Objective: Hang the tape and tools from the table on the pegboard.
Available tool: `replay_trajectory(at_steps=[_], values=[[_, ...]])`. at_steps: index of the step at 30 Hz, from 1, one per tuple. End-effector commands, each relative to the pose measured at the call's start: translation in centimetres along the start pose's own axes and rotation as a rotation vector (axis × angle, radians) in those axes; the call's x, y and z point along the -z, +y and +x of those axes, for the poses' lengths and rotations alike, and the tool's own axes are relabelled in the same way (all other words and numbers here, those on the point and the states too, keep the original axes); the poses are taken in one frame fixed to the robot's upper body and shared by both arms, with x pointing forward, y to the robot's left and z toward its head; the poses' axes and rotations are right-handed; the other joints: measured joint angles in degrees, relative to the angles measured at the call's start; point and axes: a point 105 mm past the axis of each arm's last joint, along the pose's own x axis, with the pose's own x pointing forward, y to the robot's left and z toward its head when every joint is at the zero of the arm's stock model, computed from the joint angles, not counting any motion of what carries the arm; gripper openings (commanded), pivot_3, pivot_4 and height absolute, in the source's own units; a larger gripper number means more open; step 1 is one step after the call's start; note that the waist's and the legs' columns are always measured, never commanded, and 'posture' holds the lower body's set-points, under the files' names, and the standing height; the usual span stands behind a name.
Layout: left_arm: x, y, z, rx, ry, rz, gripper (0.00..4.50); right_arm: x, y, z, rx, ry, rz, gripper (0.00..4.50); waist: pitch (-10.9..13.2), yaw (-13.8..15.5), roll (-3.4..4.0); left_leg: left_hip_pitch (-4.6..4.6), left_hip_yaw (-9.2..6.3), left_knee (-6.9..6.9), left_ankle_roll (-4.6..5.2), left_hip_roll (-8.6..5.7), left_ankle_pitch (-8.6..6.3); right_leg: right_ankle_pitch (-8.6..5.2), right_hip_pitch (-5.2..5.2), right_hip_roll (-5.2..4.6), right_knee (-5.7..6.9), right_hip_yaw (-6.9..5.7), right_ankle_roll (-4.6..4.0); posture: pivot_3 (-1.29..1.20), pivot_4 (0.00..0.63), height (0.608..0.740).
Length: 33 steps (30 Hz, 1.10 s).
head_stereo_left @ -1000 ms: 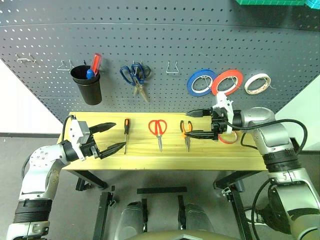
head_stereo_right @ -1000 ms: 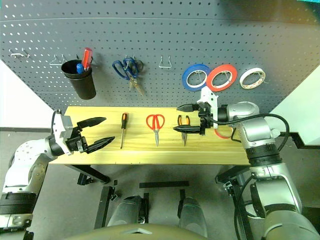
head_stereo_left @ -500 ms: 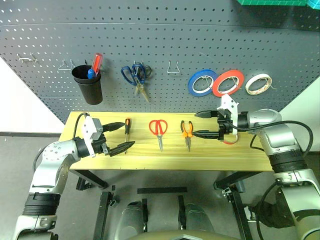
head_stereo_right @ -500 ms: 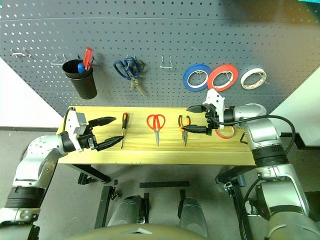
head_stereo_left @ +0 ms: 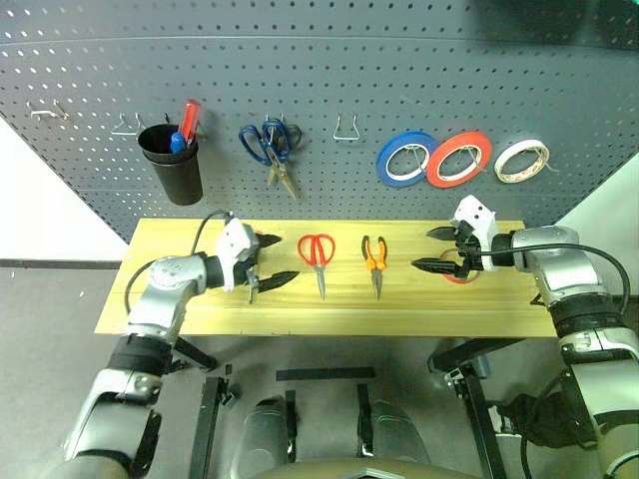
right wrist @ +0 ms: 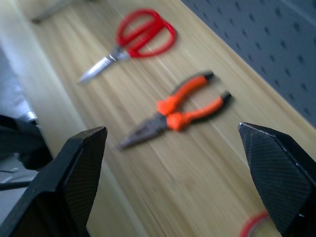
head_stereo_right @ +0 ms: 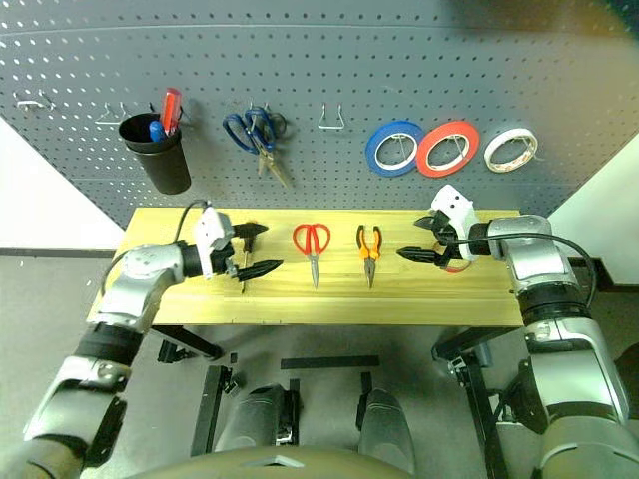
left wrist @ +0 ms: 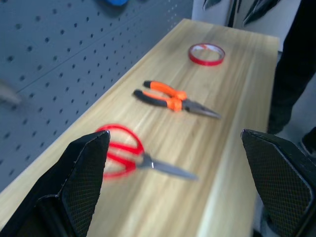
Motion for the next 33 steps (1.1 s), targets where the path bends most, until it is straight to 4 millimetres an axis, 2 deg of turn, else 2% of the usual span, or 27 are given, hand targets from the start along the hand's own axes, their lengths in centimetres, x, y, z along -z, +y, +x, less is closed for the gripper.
replay_trajectory(at_steps=[1,6,11,19,27,30,33], values=[[-0.4,-0.5,2.2,0.043,0.015,0.035,4.47,0.5,-1.8,-0.5,0.087,0.080,0.005,4.50,0.9,-0.3,0.04,0.00,0.01,0.00,0.01,0.00,-0.01,0.00,0.00,0.00,0.00,0.00,0.00,0.00,0.269,0.732],[-1.5,-1.1,5.1,0.081,0.019,0.055,4.47,1.4,-3.3,-0.7,0.150,0.173,0.055,4.50,3.5,-1.6,-0.04,-0.13,0.01,0.02,0.02,-0.01,-0.01,0.00,-0.14,-0.05,0.04,0.00,0.00,-0.02,0.319,0.732],[-2.6,-1.1,6.8,0.070,0.024,0.064,4.47,1.7,-4.0,-0.2,0.196,0.212,0.081,4.50,5.9,-3.1,-0.03,-0.14,0.02,0.02,0.02,0.00,-0.01,0.00,-0.19,-0.10,0.10,-0.01,0.01,-0.03,0.363,0.732],[-3.5,-1.5,7.1,0.064,0.050,0.056,4.47,2.3,-4.6,0.6,0.255,0.262,0.088,4.50,9.5,-3.1,0.04,-0.18,0.08,0.02,0.02,0.01,-0.01,0.01,-0.31,-0.16,0.22,-0.01,0.01,-0.01,0.415,0.732],[-4.1,-1.8,6.6,0.061,0.063,0.053,4.47,2.7,-4.7,1.1,0.286,0.309,0.060,4.50,11.5,-2.9,-0.05,-0.25,0.11,0.02,0.03,0.00,-0.01,0.01,-0.39,-0.23,0.26,-0.04,0.01,0.01,0.454,0.732],[-4.1,-2.0,6.4,0.057,0.070,0.049,4.50,2.9,-4.4,1.3,0.265,0.337,0.051,3.89,11.8,-2.9,-0.09,-0.24,0.11,0.04,0.03,0.00,-0.01,0.01,-0.37,-0.24,0.26,-0.04,0.01,0.02,0.457,0.732],[-4.3,-2.0,6.2,0.054,0.070,0.046,4.50,3.0,-4.2,1.4,0.248,0.349,0.039,2.95,11.8,-2.8,-0.09,-0.23,0.12,0.04,0.03,0.00,-0.01,0.01,-0.37,-0.27,0.26,-0.05,0.01,0.03,0.451,0.732]])
